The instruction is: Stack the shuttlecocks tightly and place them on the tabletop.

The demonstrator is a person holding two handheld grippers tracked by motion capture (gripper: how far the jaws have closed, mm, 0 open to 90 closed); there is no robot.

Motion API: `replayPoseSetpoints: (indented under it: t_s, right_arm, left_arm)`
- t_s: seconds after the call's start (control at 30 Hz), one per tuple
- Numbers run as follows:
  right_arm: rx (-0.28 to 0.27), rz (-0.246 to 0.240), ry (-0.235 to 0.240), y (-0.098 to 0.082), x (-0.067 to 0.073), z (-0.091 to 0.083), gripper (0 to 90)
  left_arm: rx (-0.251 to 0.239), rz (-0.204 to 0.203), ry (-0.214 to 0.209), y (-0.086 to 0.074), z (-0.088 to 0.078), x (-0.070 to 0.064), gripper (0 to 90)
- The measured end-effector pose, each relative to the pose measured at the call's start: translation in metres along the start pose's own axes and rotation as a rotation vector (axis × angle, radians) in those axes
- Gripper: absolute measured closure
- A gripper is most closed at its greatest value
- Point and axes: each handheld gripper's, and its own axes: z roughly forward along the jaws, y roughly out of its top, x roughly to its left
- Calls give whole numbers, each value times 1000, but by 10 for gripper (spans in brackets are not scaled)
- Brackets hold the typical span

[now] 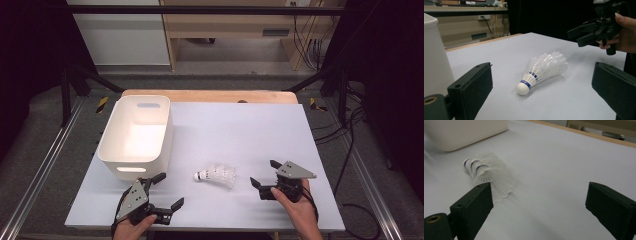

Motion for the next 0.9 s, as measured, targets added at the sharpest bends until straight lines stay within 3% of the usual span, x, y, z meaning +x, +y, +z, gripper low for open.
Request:
replayPoseSetpoints:
  t_s: [0.1, 0.23, 0.3, 0.43, 0.77, 0.9]
  right_arm:
    - [-37, 27, -33, -2, -7, -7, 79]
    - [-93, 30, -86, -5, -12, -15, 71]
    - [-108, 27, -94, -5, -13, -17, 68]
    - [-188, 0, -145, -7, -15, -21, 60]
    - [-199, -3, -163, -9, -15, -20, 58]
    - [-244, -19, -183, -8, -15, -22, 54]
  left_arm:
    - [2, 1, -2, 0, 1, -1, 30]
    - [0, 2, 0, 1, 0, -1, 30]
    - [0, 1, 1, 1, 0, -1, 30]
    - [-1, -1, 12, 1, -1, 0, 30]
    - [9, -3, 3, 1, 0, -1, 31]
    - [11, -4, 3, 2, 0, -1, 31]
